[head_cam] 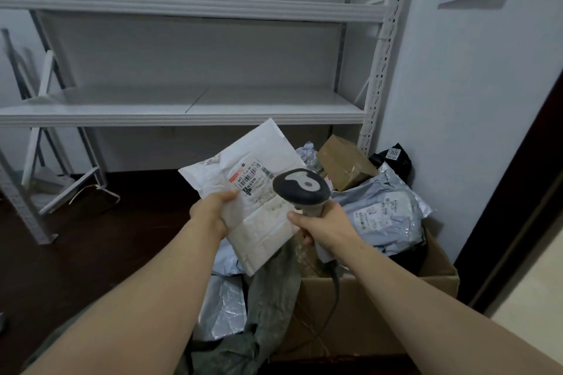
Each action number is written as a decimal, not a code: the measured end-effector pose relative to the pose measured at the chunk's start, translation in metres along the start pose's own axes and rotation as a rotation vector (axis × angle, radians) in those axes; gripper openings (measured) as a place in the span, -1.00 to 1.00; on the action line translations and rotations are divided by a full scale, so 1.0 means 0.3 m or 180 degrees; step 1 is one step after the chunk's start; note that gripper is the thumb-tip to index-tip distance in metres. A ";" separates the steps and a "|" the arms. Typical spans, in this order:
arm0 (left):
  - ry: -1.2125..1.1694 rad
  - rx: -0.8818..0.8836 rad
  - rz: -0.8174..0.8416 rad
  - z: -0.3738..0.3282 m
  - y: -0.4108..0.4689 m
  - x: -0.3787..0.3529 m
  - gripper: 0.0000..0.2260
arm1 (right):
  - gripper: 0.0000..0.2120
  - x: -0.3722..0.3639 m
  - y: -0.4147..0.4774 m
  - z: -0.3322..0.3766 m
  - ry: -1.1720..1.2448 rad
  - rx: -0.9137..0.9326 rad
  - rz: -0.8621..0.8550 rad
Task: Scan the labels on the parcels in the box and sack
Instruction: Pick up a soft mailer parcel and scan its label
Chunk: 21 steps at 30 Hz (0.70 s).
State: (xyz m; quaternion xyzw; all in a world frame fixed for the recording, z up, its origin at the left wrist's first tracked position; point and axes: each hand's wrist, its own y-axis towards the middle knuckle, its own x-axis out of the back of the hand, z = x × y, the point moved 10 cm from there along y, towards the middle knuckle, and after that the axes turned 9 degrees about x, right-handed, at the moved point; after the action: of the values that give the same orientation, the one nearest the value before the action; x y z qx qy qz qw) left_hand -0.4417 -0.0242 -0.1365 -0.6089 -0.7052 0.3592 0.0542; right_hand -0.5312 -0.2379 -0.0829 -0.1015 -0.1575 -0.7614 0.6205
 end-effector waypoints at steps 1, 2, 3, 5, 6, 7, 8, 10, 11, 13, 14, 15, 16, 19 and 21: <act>0.0048 -0.0023 -0.0082 -0.003 -0.009 0.007 -0.67 | -0.82 0.000 -0.003 0.018 -0.0085 0.0022 0.0067; 0.0059 -0.0062 -0.0117 -0.010 -0.014 0.012 -0.68 | -0.81 0.000 -0.007 0.031 -0.0199 0.0037 0.0117; 0.0081 -0.0092 -0.0138 -0.015 -0.025 0.013 -0.68 | -0.81 -0.001 -0.010 0.041 -0.0306 0.0050 0.0161; 0.0097 -0.0125 -0.0160 -0.025 -0.032 0.018 -0.68 | -0.84 -0.006 -0.019 0.056 -0.0435 0.0084 0.0220; 0.0091 -0.0124 -0.0166 -0.027 -0.030 0.021 -0.67 | -0.85 -0.009 -0.022 0.060 -0.0468 0.0102 0.0240; 0.0104 -0.0120 -0.0183 -0.029 -0.035 0.024 -0.65 | -0.84 -0.011 -0.022 0.061 -0.0507 0.0120 0.0243; 0.0099 -0.0128 -0.0220 -0.033 -0.037 0.030 -0.64 | -0.83 -0.011 -0.023 0.063 -0.0551 0.0134 0.0226; 0.0070 -0.0149 -0.0267 -0.038 -0.045 0.034 -0.65 | -0.82 -0.008 -0.023 0.071 -0.0635 0.0175 0.0194; 0.0083 -0.0159 -0.0268 -0.040 -0.052 0.032 -0.69 | -0.81 -0.009 -0.024 0.078 -0.0676 0.0214 0.0204; 0.0099 -0.0174 -0.0266 -0.045 -0.060 0.029 -0.78 | -0.80 -0.014 -0.028 0.095 -0.0753 0.0303 0.0253; 0.0097 -0.0187 -0.0274 -0.048 -0.061 0.030 -0.79 | -0.80 -0.016 -0.030 0.104 -0.0782 0.0342 0.0265; 0.0090 -0.0202 -0.0283 -0.051 -0.064 0.032 -0.78 | -0.81 -0.017 -0.031 0.113 -0.0808 0.0377 0.0268; 0.0070 -0.0222 -0.0287 -0.054 -0.065 0.034 -0.75 | -0.84 -0.018 -0.033 0.123 -0.0834 0.0406 0.0272; 0.0099 -0.0259 -0.0326 -0.057 -0.068 0.040 -0.73 | -0.83 -0.024 -0.037 0.137 -0.0799 0.0420 0.0324; 0.0126 -0.0273 -0.0328 -0.055 -0.072 0.039 -0.77 | -0.82 -0.025 -0.042 0.139 -0.0723 0.0411 0.0329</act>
State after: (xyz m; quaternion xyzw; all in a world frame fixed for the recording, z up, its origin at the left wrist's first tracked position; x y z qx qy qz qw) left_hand -0.4538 -0.0065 -0.1162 -0.5805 -0.7491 0.3134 0.0605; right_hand -0.5438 -0.2136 -0.0482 -0.1549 -0.2700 -0.7003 0.6424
